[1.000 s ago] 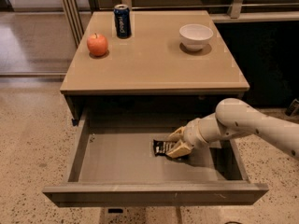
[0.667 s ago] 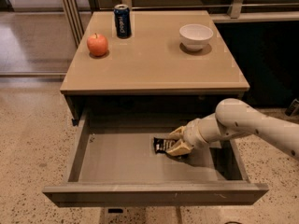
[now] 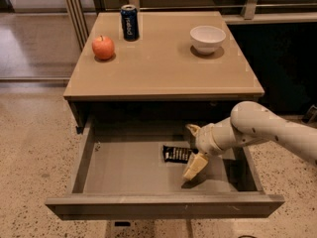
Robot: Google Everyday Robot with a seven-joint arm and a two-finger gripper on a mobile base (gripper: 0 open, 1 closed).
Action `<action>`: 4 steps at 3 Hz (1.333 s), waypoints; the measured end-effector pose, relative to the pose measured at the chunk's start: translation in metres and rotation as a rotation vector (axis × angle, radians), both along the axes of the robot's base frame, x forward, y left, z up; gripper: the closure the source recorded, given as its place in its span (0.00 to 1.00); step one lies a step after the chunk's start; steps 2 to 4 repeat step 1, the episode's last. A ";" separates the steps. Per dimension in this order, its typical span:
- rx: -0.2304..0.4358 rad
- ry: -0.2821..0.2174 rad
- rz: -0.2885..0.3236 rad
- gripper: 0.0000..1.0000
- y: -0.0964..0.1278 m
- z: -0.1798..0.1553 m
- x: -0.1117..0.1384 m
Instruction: Place rxbar chocolate into top drawer
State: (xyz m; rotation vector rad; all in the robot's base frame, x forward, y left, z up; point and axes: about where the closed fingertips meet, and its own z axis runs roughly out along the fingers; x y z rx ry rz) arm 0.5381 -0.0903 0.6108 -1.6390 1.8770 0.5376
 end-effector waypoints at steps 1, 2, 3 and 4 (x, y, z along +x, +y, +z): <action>-0.001 -0.002 0.000 0.00 0.000 0.002 0.000; -0.001 -0.002 0.000 0.00 0.000 0.002 0.000; -0.001 -0.002 0.000 0.00 0.000 0.002 0.000; -0.001 -0.002 0.000 0.00 0.000 0.002 0.000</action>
Offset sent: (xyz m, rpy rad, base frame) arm 0.0000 0.0000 0.0000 0.0000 0.0000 0.0000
